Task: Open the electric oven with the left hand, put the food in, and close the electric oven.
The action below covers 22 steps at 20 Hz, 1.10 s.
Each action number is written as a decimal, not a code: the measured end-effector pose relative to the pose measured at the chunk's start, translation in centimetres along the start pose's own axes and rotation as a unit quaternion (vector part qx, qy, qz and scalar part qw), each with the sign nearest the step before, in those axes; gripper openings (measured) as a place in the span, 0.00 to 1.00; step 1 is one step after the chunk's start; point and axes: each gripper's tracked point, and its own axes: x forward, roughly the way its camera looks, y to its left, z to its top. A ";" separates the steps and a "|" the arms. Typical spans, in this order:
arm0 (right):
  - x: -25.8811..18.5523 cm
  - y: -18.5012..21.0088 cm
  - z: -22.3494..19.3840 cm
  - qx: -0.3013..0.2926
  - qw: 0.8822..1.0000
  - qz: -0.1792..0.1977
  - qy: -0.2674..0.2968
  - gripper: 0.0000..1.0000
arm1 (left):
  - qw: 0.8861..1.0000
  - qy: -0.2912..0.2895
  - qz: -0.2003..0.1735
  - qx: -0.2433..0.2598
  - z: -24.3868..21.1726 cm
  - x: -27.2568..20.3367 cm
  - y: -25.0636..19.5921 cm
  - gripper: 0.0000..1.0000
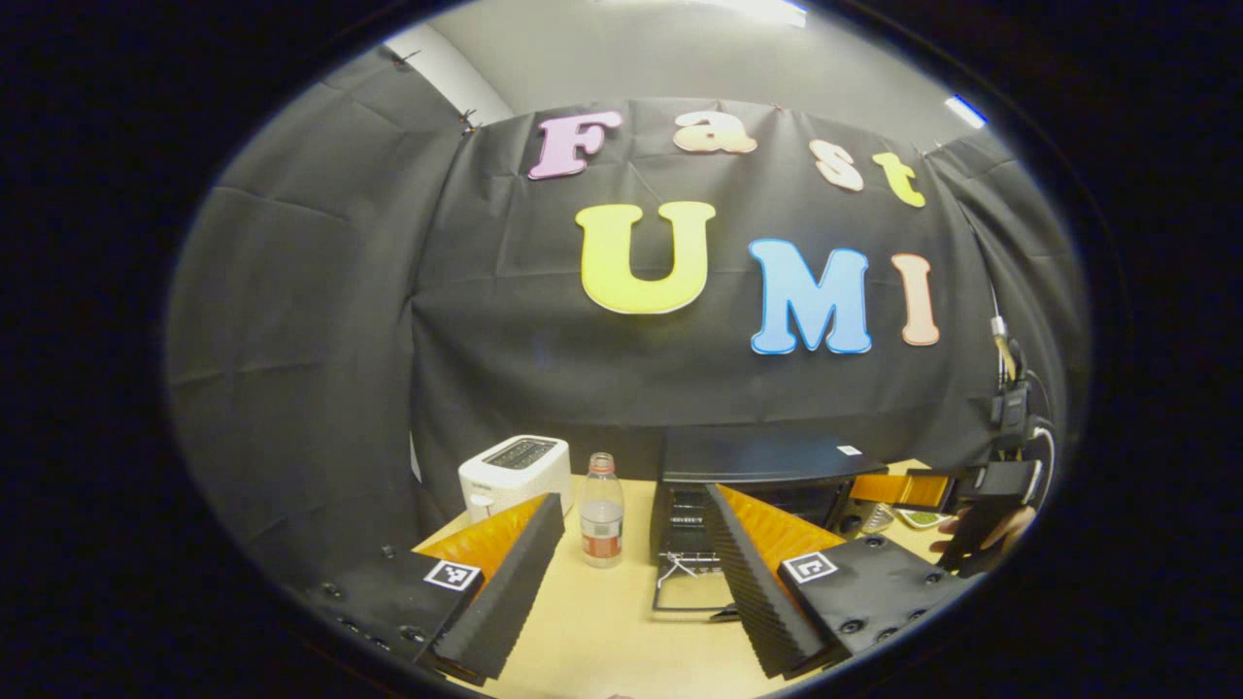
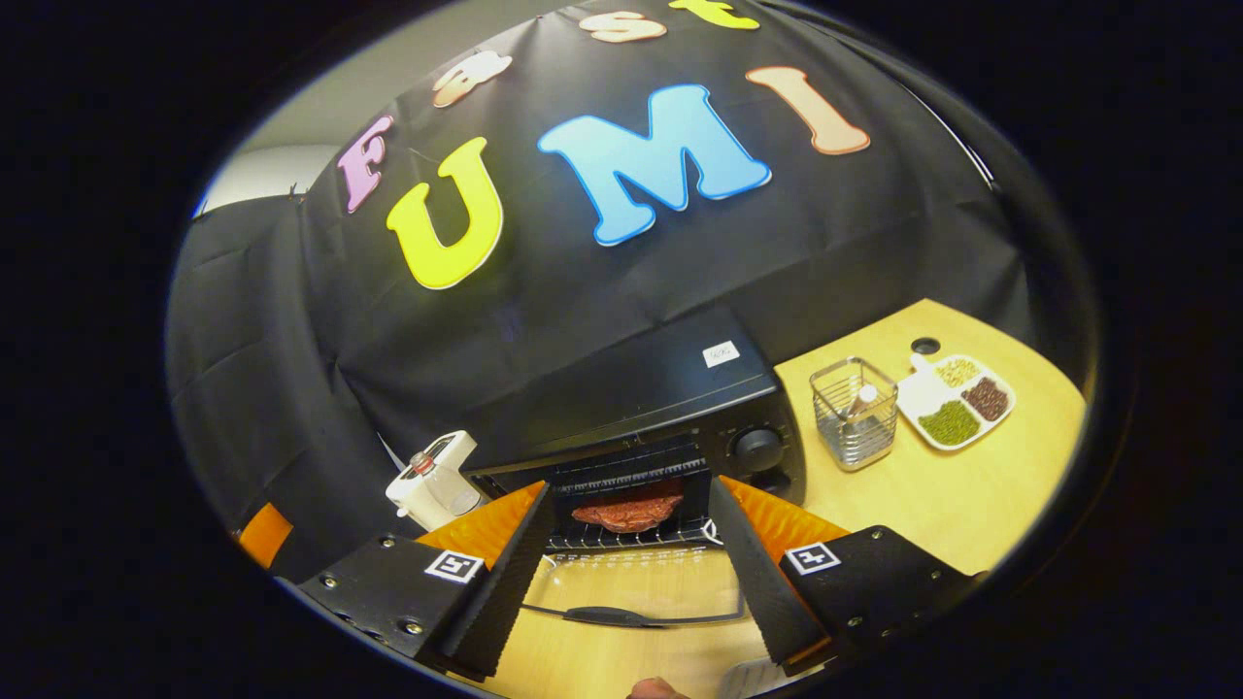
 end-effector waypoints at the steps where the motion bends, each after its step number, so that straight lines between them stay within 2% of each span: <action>1: -1.1 -0.4 0.5 -0.008 1.000 -0.003 -0.006 0.97 | 1.000 0.002 -0.005 0.001 -0.4 -0.2 -0.7 0.97; 2: -2.1 -0.8 1.0 -0.016 1.000 -0.005 -0.013 0.97 | 1.000 0.006 -0.010 0.004 -0.8 -0.1 -1.3 1.00; 4: -4.1 -1.7 2.0 -0.029 0.999 -0.011 -0.024 0.97 | 1.000 0.016 -0.018 0.007 -1.9 -0.1 -2.5 0.97; 5: -5.0 -2.0 2.6 -0.033 0.999 -0.014 -0.029 0.97 | 0.999 0.023 -0.022 0.009 -2.5 0.0 -3.1 1.00; 6: -5.9 -2.3 3.1 -0.036 0.999 -0.017 -0.034 0.97 | 0.999 0.028 -0.025 0.013 -3.0 0.0 -3.7 0.97; 7: -6.8 -2.5 3.8 -0.039 0.998 -0.019 -0.041 0.97 | 0.999 0.033 -0.032 0.016 -3.5 0.0 -4.4 1.00; 8: -7.8 -2.7 4.4 -0.044 0.998 -0.022 -0.050 0.97 | 0.998 0.040 -0.040 0.019 -4.2 0.0 -5.3 0.98; 13: -11.8 -3.5 6.6 -0.085 0.992 -0.039 -0.084 0.98 | 0.994 0.081 -0.074 0.030 -8.5 0.3 -8.7 1.00; 17: -14.3 -4.1 8.3 -0.129 0.983 -0.059 -0.119 0.97 | 0.983 0.144 -0.115 0.018 -12.7 1.1 -11.9 0.97; 18: -14.8 -4.3 8.7 -0.143 0.979 -0.067 -0.127 0.98 | 0.980 0.162 -0.115 0.021 -13.9 1.5 -12.2 1.00; 19: -15.4 -4.5 8.9 -0.158 0.975 -0.075 -0.134 0.98 | 0.977 0.176 -0.114 0.026 -15.0 1.9 -12.5 0.97; 20: -15.9 -4.6 9.2 -0.171 0.972 -0.082 -0.140 0.98 | 0.974 0.192 -0.116 0.030 -16.1 2.3 -12.9 1.00; 22: -17.0 -4.8 9.7 -0.182 0.968 -0.095 -0.145 0.98 | 0.966 0.225 -0.124 0.028 -18.7 3.0 -13.8 0.98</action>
